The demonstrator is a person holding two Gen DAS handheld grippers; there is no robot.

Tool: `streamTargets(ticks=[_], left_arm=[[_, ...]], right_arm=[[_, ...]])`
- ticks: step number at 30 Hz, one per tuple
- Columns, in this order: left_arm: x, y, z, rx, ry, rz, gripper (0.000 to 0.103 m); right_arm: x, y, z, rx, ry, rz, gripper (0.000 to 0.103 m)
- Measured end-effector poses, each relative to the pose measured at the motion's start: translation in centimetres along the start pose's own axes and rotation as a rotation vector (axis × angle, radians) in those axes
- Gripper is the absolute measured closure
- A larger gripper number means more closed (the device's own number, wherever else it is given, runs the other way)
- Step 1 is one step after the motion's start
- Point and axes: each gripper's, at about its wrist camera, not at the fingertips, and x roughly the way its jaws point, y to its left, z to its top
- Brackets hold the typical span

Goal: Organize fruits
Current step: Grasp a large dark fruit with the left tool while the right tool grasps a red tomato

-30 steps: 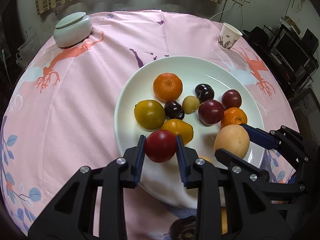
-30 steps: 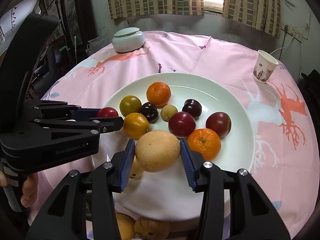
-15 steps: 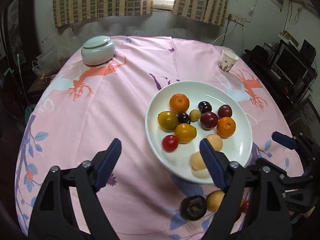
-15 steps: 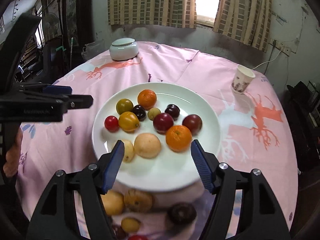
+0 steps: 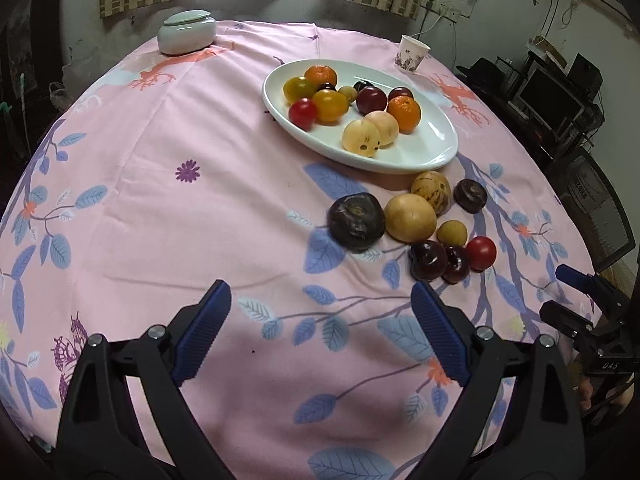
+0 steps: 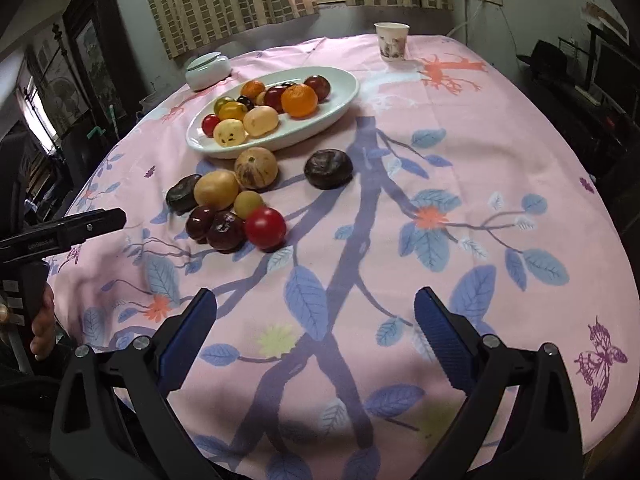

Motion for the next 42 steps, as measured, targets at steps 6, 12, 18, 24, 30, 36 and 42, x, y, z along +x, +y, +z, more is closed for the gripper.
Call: streamTargets(ticks=[6, 12, 18, 24, 30, 36, 42], left_arm=[[-0.7, 1.1, -1.0, -0.052, 0.011, 0.003, 0.010], [-0.9, 1.4, -0.9, -0.057, 0.004, 0.002, 0.010], [-0.7, 1.3, -1.0, -0.046, 0.015, -0.006, 0.010], [-0.5, 1.4, -0.9, -0.056, 0.017, -0.011, 0.010], [-0.2, 1.3, -1.1, -0.048, 0.027, -0.018, 0.010], [-0.3, 1.7, -1.1, -0.069, 0.030, -0.021, 0.010], [0.6, 0.9, 0.6, -0.017, 0.008, 0.010, 0.010]], right_arm=[[2.1, 2.6, 0.8, -0.099, 0.015, 0.000, 0.003], [3.1, 2.7, 1.3, -0.085, 0.045, -0.035, 0.003], [3.9, 2.1, 1.8, -0.055, 0.070, -0.076, 0.003], [4.4, 1.8, 2.2, -0.052, 0.072, -0.104, 0.003], [6.7, 1.7, 3.6, -0.040, 0.091, -0.069, 0.032], [8.0, 2.2, 4.9, -0.022, 0.121, 0.034, 0.072], [4.3, 1.7, 4.4, 0.032, 0.046, 0.042, 0.072]])
